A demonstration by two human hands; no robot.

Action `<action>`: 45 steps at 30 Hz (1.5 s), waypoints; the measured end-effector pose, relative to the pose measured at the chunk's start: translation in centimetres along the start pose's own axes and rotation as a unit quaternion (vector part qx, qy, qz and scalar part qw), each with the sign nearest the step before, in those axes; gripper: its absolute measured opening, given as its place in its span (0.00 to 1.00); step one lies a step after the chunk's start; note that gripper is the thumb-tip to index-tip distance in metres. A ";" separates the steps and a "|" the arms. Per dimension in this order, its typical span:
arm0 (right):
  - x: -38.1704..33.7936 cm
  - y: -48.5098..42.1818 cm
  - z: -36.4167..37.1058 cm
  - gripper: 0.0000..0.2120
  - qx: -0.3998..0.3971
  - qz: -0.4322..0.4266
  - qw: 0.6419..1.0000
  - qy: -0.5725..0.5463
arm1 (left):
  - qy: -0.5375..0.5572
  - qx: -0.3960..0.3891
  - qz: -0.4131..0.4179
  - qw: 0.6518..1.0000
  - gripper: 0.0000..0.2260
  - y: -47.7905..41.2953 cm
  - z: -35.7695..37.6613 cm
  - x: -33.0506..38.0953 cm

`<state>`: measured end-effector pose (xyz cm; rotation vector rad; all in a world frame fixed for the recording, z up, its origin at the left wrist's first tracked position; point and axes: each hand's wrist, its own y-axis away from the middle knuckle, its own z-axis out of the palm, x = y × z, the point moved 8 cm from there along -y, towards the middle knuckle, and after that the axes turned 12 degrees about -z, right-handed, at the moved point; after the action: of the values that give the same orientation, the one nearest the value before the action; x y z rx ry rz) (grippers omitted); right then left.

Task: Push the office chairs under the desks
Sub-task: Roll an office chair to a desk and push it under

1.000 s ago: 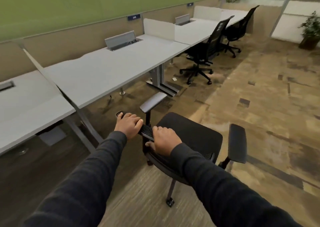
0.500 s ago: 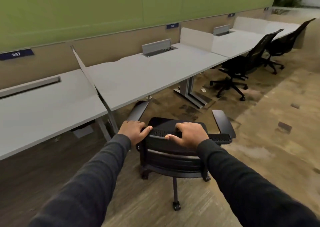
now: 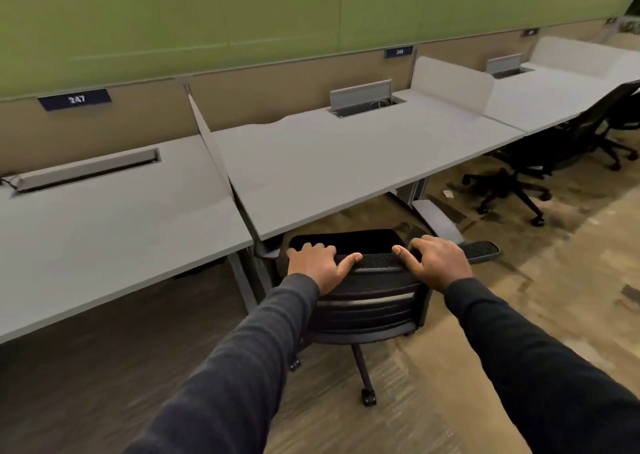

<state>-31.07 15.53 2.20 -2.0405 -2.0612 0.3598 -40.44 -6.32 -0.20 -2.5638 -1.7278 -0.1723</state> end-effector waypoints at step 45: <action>9.7 -26.4 9.5 0.35 -0.042 -0.161 0.984 -0.059 | 0.042 0.034 -0.171 0.984 0.31 -19.5 -0.3 0.2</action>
<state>-59.22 24.82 1.54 -1.7208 -2.4663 0.3470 -58.45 1.19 -0.41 -2.1600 -2.0872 -0.2251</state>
